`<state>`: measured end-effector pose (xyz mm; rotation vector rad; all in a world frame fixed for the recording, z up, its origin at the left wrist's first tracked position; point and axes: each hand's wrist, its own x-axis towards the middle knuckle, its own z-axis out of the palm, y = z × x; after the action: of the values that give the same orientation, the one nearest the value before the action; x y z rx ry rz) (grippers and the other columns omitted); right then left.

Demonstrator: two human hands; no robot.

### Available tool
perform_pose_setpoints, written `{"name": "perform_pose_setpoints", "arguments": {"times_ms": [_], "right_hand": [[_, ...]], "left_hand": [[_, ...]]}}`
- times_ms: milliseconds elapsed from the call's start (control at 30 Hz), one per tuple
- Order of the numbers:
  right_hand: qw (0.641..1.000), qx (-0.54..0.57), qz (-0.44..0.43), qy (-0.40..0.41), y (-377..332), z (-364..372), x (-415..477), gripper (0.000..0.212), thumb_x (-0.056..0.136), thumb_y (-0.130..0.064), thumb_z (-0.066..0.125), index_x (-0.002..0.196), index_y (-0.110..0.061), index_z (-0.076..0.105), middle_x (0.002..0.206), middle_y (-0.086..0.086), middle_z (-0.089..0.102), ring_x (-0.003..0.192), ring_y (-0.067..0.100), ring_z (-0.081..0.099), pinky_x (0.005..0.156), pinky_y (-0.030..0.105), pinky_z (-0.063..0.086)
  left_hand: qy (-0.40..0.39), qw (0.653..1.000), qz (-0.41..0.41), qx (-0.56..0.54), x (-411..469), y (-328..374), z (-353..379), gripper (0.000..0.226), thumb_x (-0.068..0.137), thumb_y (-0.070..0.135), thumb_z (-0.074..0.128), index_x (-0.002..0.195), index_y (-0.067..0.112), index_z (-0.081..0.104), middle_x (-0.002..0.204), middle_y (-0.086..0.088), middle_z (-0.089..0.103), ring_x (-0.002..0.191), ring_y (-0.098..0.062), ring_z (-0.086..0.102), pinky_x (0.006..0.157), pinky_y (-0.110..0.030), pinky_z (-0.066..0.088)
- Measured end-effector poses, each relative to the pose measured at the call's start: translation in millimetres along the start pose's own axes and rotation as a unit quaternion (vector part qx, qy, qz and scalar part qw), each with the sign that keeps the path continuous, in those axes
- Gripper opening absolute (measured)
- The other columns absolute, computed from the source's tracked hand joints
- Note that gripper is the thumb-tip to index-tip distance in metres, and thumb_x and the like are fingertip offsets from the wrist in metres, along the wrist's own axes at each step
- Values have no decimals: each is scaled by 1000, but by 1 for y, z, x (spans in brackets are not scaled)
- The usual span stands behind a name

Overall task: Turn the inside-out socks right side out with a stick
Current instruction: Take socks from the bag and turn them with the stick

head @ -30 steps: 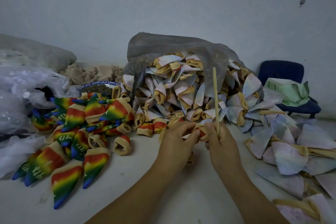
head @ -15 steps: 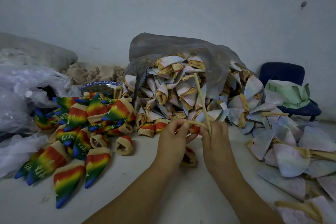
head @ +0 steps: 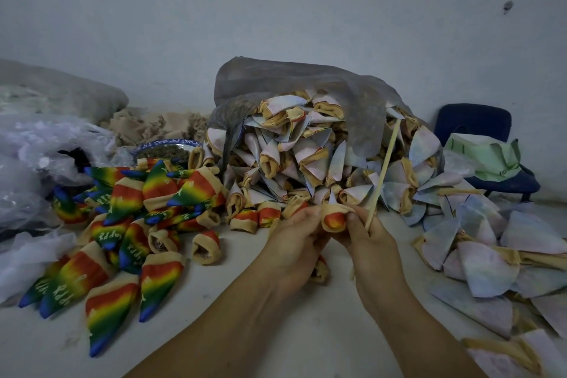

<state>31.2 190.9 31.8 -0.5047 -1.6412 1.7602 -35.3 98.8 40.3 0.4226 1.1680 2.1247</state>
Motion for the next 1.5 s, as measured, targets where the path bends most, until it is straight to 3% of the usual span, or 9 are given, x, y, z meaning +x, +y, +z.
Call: {"name": "perform_pose_setpoints", "arguments": {"times_ms": [200, 333, 433, 700, 1033, 1267, 1367, 1433, 1500], "right_hand": [[968, 227, 88, -61, -8, -10, 5, 24, 98, -11, 45, 111, -1, 63, 112, 16, 68, 106, 22, 66, 83, 25, 54], [943, 273, 119, -151, -11, -16, 7, 31, 91, -22, 49, 116, -8, 62, 118, 14, 67, 110, 20, 64, 94, 31, 51], [946, 248, 108, -178, -12, -18, 8, 26, 87, -28, 51, 101, -18, 71, 110, 9, 70, 101, 16, 67, 83, 26, 53], [980, 163, 80, -86, -4, -9, 5, 22, 100, -25, 40, 96, -17, 60, 95, 5, 70, 89, 13, 67, 79, 26, 51], [985, 133, 110, -7, -6, -5, 4, 20, 101, -22, 41, 94, -19, 59, 98, 11, 63, 86, 21, 61, 71, 27, 51], [987, 117, 113, 17, -9, -11, 7, 21, 102, -22, 40, 99, -15, 59, 83, 5, 57, 63, 9, 46, 50, 20, 39], [982, 146, 116, 28, -11, -17, 8, 20, 101, -15, 42, 94, -11, 60, 78, 6, 56, 61, 9, 47, 50, 19, 42], [985, 130, 115, 12, -9, -17, 6, 19, 101, -16, 43, 101, -10, 62, 81, 6, 63, 65, 9, 57, 56, 22, 46], [988, 108, 114, -2, -7, -16, 4, 23, 101, -22, 43, 107, -11, 62, 87, 7, 69, 75, 14, 64, 62, 26, 49]], "left_hand": [[8, 998, 36, 57, 1, -1, 2, 27, 103, 14, 43, 111, -7, 59, 117, -25, 60, 112, -27, 57, 107, -33, 44], [3, 997, 56, 48, 0, -1, 0, 26, 104, 15, 43, 106, -4, 62, 123, -24, 62, 111, -24, 61, 99, -29, 49], [0, 996, 55, 64, -2, -1, -1, 23, 104, 16, 43, 98, 4, 62, 116, -16, 62, 107, -21, 59, 100, -31, 43], [52, 993, 70, 80, -2, -3, 1, 25, 105, 13, 41, 92, 7, 61, 96, -11, 61, 84, -17, 56, 73, -23, 49], [-20, 900, 116, 420, -2, 2, -4, 26, 105, 30, 41, 83, 33, 54, 73, 17, 54, 62, 7, 48, 65, -16, 42], [72, 945, 170, 272, -7, 0, -6, 13, 102, 34, 47, 100, 39, 58, 103, 18, 65, 94, -2, 60, 76, -19, 45], [38, 845, 314, 431, -13, -2, -4, 27, 90, 52, 52, 116, 56, 49, 131, 27, 48, 129, 3, 41, 104, -18, 36], [-16, 737, 380, 559, -11, -10, 0, 49, 89, 49, 53, 137, 38, 48, 150, 15, 38, 143, -3, 26, 117, -22, 21], [-55, 699, 375, 606, -9, -17, 1, 55, 93, 44, 54, 145, 29, 45, 154, 13, 34, 146, 2, 16, 119, -24, 13]]}}
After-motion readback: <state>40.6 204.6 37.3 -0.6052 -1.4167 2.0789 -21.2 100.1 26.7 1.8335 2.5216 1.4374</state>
